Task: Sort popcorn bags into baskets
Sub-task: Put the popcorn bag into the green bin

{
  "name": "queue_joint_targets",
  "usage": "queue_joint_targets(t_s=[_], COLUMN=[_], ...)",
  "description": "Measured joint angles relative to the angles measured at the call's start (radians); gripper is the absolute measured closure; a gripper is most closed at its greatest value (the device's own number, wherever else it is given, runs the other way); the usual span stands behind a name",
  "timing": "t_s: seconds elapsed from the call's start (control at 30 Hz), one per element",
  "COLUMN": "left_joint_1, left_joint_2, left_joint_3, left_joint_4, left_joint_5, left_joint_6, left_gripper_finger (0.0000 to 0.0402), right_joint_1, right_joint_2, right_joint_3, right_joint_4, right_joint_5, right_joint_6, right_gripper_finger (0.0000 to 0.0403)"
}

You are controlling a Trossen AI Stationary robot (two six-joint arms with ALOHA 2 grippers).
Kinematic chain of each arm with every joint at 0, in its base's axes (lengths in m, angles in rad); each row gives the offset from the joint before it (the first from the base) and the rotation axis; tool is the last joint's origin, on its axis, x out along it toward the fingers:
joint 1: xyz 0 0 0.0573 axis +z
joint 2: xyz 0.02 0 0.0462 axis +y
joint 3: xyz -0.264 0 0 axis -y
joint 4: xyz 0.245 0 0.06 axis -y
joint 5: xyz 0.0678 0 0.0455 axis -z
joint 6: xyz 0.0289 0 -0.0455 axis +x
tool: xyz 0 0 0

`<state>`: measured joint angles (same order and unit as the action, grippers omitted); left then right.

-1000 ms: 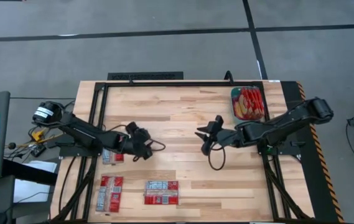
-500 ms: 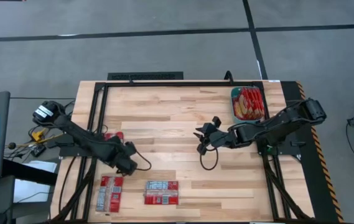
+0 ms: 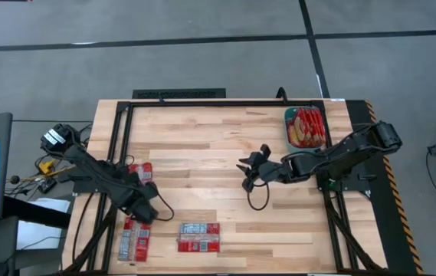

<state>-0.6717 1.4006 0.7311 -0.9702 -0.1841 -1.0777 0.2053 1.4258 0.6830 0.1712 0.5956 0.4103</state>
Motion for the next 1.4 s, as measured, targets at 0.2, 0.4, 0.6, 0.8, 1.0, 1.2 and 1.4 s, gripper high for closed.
queue_joint_targets(t_s=[0.2,0.4,0.6,0.8,1.0,1.2,1.4], left_joint_1=[-0.023,-0.024,-0.024,-0.019,-0.018,-0.016,-0.008], left_joint_2=[0.0,0.0,-0.004,-0.01,-0.007,0.004,0.004], left_joint_3=[0.0,-0.02,-0.125,-0.16,-0.157,-0.141,-0.037], left_joint_4=[-0.036,-0.029,0.07,0.053,0.071,0.046,-0.082], left_joint_5=[0.023,0.021,0.031,0.023,0.027,-0.035,-0.068], left_joint_6=[-0.005,0.021,0.021,-0.015,0.02,0.04,0.044], left_gripper_finger=[0.0175,0.0175,0.0175,0.0177,0.0255,0.0386,0.0381], right_joint_1=[0.005,0.012,0.023,0.024,0.024,0.024,0.046], right_joint_2=[0.0,0.0,0.0,0.0,-0.001,-0.001,-0.001], right_joint_3=[0.0,0.0,0.0,0.0,0.0,0.0,0.0], right_joint_4=[0.026,0.026,0.026,0.036,0.059,0.064,0.063], right_joint_5=[-0.021,-0.023,-0.022,-0.023,-0.023,-0.045,-0.049], right_joint_6=[0.0,0.001,0.001,0.001,0.001,0.001,-0.001], right_gripper_finger=[0.0277,0.0273,0.0277,0.0276,0.0274,0.0282,0.0284])
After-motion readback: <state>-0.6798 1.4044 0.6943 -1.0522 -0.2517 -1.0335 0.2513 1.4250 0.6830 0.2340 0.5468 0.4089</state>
